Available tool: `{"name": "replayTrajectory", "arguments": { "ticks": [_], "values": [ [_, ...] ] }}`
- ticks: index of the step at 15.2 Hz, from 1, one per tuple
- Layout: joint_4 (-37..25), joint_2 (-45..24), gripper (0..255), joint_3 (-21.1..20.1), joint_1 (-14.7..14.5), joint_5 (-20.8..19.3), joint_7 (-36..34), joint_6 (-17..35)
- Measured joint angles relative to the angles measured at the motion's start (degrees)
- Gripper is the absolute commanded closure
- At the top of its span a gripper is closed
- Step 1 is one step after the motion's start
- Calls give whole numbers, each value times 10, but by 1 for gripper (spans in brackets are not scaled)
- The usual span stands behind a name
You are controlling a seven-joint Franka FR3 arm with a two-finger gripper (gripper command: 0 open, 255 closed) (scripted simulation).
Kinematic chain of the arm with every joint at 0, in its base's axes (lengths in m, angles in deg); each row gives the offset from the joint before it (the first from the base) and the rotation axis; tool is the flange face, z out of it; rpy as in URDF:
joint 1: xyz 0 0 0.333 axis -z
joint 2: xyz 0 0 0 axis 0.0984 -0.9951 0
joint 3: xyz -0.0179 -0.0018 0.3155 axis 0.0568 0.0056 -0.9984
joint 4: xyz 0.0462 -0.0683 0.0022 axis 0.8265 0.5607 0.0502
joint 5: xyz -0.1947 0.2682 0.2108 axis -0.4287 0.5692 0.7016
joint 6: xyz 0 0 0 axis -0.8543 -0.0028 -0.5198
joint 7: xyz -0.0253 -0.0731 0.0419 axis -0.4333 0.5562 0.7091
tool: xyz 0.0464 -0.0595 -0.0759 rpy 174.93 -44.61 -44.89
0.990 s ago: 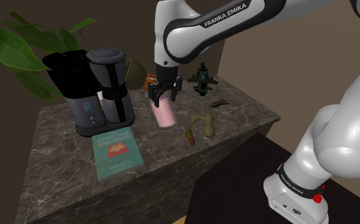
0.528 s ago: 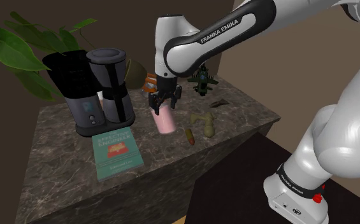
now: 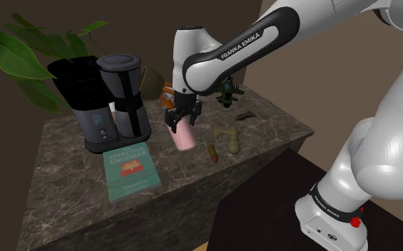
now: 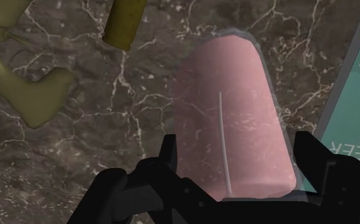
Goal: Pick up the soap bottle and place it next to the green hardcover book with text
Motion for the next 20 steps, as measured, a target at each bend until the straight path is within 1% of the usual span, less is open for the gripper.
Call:
{"name": "replayTrajectory", "arguments": {
  "ticks": [4,5,11,12,16,20],
  "values": [
    [4,2,255,-1,0,1,0,2],
    [3,1,0,0,0,1,0,1],
    [8,-1,0,1,1,0,0,-1],
    [3,2,0,0,1,1,1,-8],
    [-17,37,0,1,2,8,5,-63],
    [-22,39,0,1,2,8,5,-70]
  ]
}}
